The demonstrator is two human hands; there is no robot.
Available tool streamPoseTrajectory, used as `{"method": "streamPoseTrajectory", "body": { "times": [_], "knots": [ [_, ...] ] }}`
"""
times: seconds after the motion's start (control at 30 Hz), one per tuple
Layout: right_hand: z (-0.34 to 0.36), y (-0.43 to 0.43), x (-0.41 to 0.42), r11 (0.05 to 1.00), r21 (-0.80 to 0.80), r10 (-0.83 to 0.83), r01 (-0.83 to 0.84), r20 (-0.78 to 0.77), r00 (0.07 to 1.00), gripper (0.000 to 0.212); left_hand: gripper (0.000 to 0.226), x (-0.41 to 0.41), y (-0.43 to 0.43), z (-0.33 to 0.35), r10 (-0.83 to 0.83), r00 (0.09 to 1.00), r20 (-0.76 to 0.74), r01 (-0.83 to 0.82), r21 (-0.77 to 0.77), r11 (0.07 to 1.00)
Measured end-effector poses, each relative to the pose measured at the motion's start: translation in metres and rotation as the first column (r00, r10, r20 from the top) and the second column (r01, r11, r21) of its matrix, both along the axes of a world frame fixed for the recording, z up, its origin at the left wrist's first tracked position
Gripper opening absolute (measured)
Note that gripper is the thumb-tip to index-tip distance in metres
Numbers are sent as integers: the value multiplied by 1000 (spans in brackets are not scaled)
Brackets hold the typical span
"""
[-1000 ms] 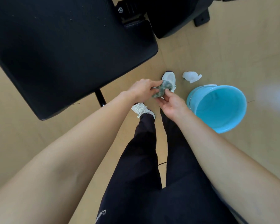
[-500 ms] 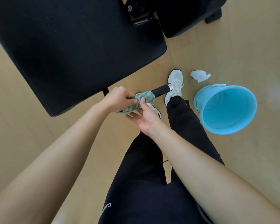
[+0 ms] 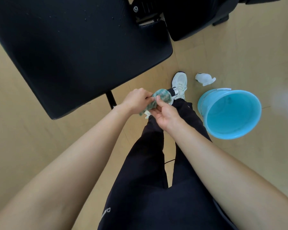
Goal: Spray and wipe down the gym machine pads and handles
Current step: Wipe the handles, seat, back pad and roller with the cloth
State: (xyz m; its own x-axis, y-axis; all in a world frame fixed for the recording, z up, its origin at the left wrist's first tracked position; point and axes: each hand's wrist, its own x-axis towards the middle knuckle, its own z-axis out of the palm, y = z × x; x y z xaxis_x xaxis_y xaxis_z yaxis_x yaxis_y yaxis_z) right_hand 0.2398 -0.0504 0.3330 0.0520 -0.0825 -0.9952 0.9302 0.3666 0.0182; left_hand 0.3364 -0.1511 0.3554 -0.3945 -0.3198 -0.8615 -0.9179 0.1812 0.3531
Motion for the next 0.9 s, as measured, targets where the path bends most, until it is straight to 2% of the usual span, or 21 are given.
{"method": "streamPoseTrajectory", "body": {
  "times": [0.13,0.3,0.43,0.6,0.7,0.8,0.9],
  "knots": [
    [-9,0,-25,996,88,-12,25,-146,989,38,47,-32,8,-8,-4,1000,-30,2,-60,998],
    [-5,-3,-19,996,85,-13,31,-215,977,17,43,-28,13,-11,58,996,-73,-61,-43,997],
    [10,-5,13,996,67,67,-58,-137,988,19,22,-1,6,4,63,996,-55,-67,-68,995],
    [24,-10,47,993,-2,119,-119,1,993,19,26,46,2,23,114,991,75,-104,-135,985],
    [27,-11,43,988,-32,154,-153,40,987,22,32,41,7,21,158,980,117,-137,-173,975],
    [22,-9,24,984,-24,175,-174,9,985,25,44,18,11,14,191,976,101,-171,-179,969],
    [9,-6,-6,989,18,147,-146,-78,986,31,40,-8,9,3,189,981,54,-182,-114,977]
  ]
}}
